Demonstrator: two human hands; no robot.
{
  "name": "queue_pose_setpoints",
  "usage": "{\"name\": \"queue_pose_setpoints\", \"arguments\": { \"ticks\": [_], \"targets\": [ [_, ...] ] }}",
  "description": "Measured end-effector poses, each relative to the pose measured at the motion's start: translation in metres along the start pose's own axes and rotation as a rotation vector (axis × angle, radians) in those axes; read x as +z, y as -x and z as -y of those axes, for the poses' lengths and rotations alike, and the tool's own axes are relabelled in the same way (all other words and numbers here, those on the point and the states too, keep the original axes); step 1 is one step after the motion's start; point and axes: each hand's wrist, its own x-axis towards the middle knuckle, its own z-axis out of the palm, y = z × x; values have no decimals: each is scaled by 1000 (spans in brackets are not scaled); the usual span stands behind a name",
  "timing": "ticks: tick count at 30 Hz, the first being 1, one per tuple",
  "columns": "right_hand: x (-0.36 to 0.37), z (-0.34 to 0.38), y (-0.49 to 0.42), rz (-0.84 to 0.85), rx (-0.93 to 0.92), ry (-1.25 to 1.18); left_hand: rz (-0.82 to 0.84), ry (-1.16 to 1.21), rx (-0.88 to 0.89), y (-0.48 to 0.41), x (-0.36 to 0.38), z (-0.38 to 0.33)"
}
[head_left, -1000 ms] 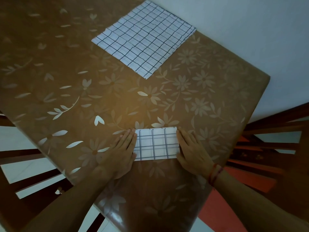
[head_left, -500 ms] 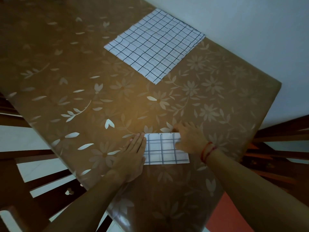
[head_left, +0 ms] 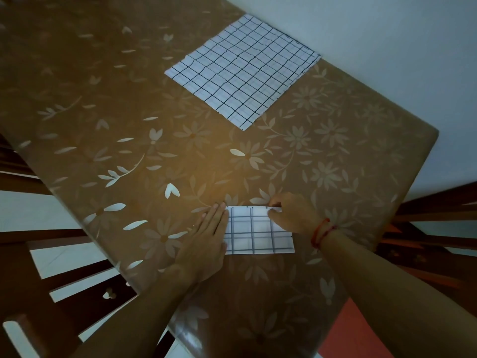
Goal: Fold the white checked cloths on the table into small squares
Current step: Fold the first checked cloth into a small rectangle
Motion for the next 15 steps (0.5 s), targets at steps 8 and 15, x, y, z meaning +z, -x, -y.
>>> {"name": "queue_pose_setpoints", "arguments": {
  "ticks": [8, 15],
  "targets": [
    [5, -4, 24, -148, 204, -371, -88, 208, 1, 4, -10, -18],
    [24, 7, 61, -113, 646, -1037, -100, 269, 29, 21, 2, -40]
  ]
}}
